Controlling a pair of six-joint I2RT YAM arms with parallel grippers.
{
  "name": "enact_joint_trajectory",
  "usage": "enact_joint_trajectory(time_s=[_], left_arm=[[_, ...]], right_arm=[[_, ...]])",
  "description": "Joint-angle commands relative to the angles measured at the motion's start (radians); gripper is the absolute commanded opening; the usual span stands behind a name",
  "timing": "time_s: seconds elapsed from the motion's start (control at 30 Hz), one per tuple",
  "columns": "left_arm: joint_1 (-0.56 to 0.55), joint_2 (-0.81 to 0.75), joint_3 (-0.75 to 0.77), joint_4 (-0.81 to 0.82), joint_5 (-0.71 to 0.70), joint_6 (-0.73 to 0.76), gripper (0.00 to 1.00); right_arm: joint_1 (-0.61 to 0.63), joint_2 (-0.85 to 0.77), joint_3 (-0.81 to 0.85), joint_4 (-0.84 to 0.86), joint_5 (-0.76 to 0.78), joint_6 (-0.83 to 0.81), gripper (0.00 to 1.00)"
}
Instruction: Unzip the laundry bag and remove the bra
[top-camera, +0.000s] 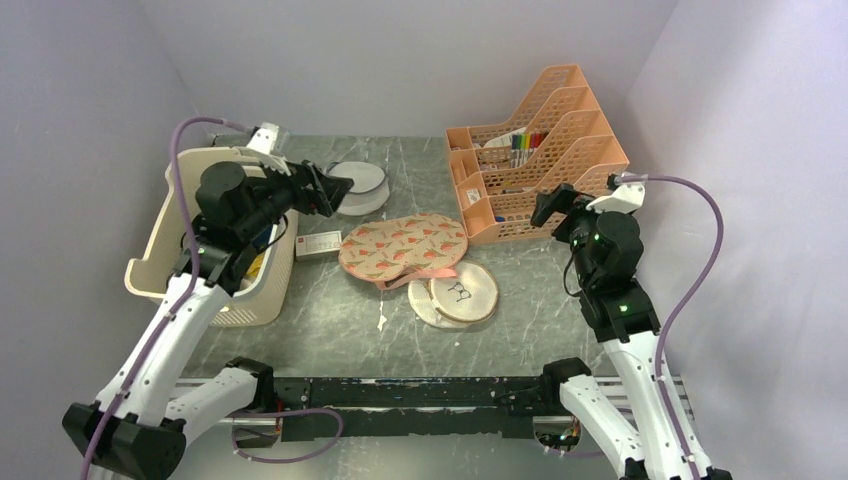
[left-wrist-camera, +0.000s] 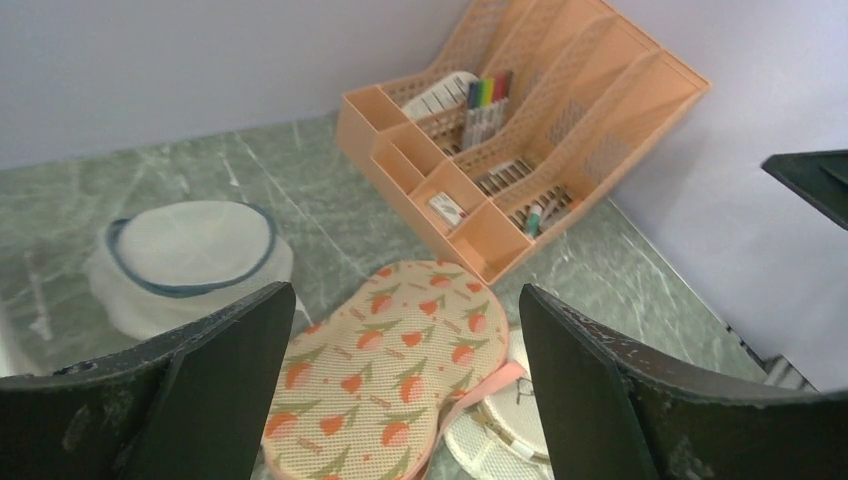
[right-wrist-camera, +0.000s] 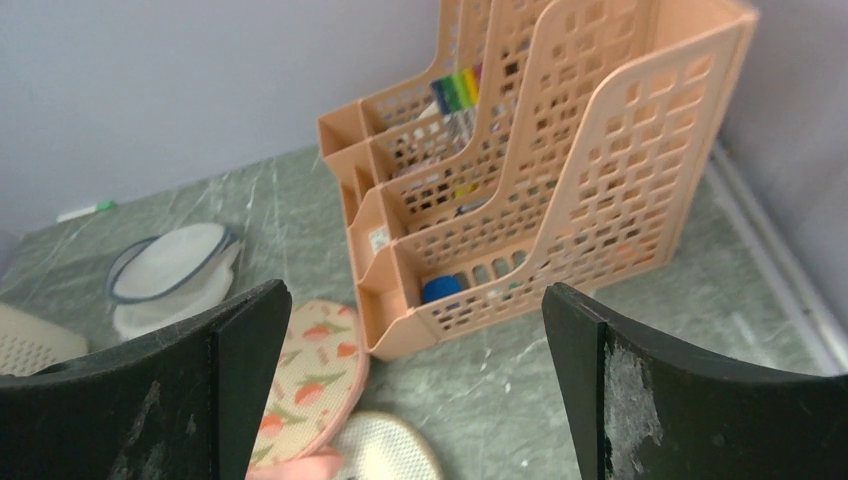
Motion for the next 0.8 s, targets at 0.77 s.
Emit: enact_joint_trajectory(time_s=[0.77], left_arm=[[-0.345,0.368,0.128,-0.099,-0.099,0.221,0.94]], right_arm=[[0.362,0.338,-0.499,0.521,-0.691,0.441,1.00]])
